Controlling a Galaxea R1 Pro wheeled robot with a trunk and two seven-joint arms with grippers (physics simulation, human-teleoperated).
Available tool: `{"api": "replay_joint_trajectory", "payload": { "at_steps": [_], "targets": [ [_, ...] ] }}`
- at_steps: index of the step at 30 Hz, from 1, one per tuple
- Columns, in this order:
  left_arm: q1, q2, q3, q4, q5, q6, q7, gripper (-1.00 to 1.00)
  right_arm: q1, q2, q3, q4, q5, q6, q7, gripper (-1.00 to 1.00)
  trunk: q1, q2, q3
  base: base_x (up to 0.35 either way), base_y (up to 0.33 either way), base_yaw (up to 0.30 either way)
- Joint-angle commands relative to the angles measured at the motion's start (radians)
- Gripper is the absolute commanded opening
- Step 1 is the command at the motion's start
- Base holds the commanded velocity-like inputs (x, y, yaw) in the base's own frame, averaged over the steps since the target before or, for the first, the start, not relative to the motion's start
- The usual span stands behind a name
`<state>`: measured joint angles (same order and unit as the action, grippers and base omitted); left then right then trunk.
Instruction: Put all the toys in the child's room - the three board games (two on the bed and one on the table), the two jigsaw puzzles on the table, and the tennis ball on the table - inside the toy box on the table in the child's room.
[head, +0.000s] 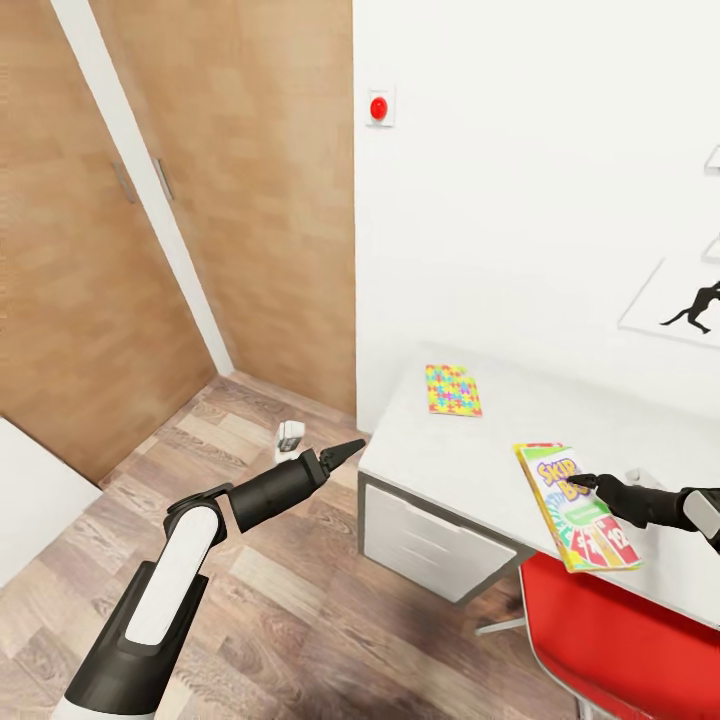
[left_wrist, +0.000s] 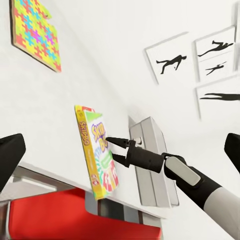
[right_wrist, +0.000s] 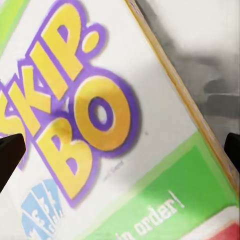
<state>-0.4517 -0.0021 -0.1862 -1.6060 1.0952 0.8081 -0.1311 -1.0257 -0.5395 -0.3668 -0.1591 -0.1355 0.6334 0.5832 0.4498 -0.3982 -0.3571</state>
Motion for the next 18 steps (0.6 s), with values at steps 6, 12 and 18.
{"api": "replay_joint_trajectory", "payload": {
  "at_steps": [6,12,18],
  "targets": [
    [-0.001,0.000,0.001,0.000,-0.003,0.003,-0.007,1.00,-0.001,0.000,0.002,0.000,-0.010,0.008,-0.002,1.00,0.000,-0.002,-0.002,-0.142,0.000,0.146],
    [-0.001,-0.001,0.001,0.000,-0.003,0.003,-0.008,1.00,-0.001,0.000,0.003,0.000,-0.010,0.008,-0.002,1.00,0.000,-0.002,-0.002,-0.050,0.000,0.203],
    [-0.001,-0.001,0.001,0.000,-0.003,0.003,-0.008,1.00,-0.001,0.000,0.003,0.000,-0.010,0.008,-0.002,1.00,0.000,-0.002,-0.002,-0.017,0.000,0.098]
  ]
}}
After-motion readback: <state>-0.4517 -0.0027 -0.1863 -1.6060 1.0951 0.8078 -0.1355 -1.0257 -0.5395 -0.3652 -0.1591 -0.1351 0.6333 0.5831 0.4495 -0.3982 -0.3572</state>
